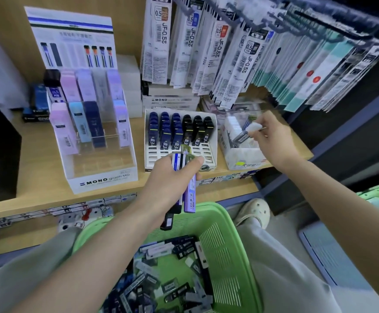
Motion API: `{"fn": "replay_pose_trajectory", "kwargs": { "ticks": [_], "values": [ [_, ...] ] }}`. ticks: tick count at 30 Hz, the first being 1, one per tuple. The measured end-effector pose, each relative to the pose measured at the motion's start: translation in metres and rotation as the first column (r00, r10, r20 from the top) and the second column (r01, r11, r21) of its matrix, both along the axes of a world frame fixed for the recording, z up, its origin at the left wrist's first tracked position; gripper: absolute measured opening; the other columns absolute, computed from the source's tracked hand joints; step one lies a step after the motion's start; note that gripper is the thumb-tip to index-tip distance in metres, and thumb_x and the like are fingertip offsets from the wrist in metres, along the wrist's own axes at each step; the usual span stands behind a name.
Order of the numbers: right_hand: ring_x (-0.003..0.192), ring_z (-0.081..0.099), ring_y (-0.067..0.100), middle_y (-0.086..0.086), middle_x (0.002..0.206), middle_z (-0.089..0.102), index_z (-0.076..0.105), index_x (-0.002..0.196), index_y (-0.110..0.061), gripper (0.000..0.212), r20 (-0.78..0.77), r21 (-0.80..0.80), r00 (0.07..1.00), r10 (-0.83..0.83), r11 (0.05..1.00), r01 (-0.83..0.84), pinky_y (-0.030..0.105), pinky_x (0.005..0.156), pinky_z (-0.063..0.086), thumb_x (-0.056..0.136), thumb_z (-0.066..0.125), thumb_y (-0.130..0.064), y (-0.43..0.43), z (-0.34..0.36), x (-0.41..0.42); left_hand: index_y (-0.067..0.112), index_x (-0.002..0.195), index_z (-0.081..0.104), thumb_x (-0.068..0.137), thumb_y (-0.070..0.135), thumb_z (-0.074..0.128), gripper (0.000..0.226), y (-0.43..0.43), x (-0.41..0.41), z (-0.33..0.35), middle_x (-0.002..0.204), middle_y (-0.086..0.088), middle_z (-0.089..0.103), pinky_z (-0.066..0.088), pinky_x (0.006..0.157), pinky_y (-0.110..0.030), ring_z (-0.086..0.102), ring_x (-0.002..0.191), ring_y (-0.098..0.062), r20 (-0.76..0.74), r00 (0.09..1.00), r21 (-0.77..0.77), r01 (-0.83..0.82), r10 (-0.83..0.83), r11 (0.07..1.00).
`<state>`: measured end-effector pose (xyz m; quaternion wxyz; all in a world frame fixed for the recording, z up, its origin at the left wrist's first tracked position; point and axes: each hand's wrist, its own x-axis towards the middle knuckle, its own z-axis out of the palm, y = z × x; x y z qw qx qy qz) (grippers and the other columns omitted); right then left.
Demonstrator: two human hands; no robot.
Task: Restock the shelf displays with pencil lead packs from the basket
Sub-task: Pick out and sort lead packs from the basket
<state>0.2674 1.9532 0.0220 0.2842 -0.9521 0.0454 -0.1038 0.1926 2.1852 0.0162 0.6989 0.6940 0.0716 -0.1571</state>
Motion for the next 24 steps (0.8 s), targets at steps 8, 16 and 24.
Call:
{"fn": "replay_pose_trajectory", "kwargs": {
  "ticks": [8,16,24],
  "values": [
    [0.087,0.058,0.033,0.015,0.093,0.064,0.053,0.091,-0.008,0.005,-0.014,-0.075,0.998,0.059,0.995,-0.060,0.040,0.072,0.048,0.090,0.057,-0.007,-0.007,-0.011,0.008,0.016,0.079,0.058,0.091,0.037,0.058,0.024,-0.004,0.003,-0.001,0.046,0.020,0.057,0.039,0.041,-0.008,0.051,0.043,0.007,-0.003,1.000,0.001,0.023,-0.023,1.000],
    [0.080,0.059,0.017,-0.004,0.078,0.059,0.060,0.093,-0.010,0.007,-0.054,-0.114,0.990,0.133,0.984,-0.139,0.015,0.062,0.040,0.088,0.063,-0.006,-0.007,-0.014,0.015,0.017,0.084,0.062,0.091,0.038,0.057,0.023,-0.007,0.005,-0.004,0.048,0.018,0.058,0.040,0.041,-0.009,0.050,0.043,0.006,-0.023,0.999,-0.001,0.023,-0.023,1.000],
    [0.085,0.057,0.019,0.009,0.104,0.056,0.062,0.099,-0.006,0.011,0.054,-0.184,0.982,0.178,0.969,-0.166,0.039,0.081,0.050,0.093,0.057,-0.014,-0.005,-0.034,0.015,0.015,0.081,0.060,0.092,0.036,0.057,0.024,-0.009,0.008,-0.009,0.047,0.018,0.057,0.038,0.041,-0.010,0.046,0.040,0.002,-0.006,0.999,-0.003,0.037,-0.037,0.999]
  ]
}}
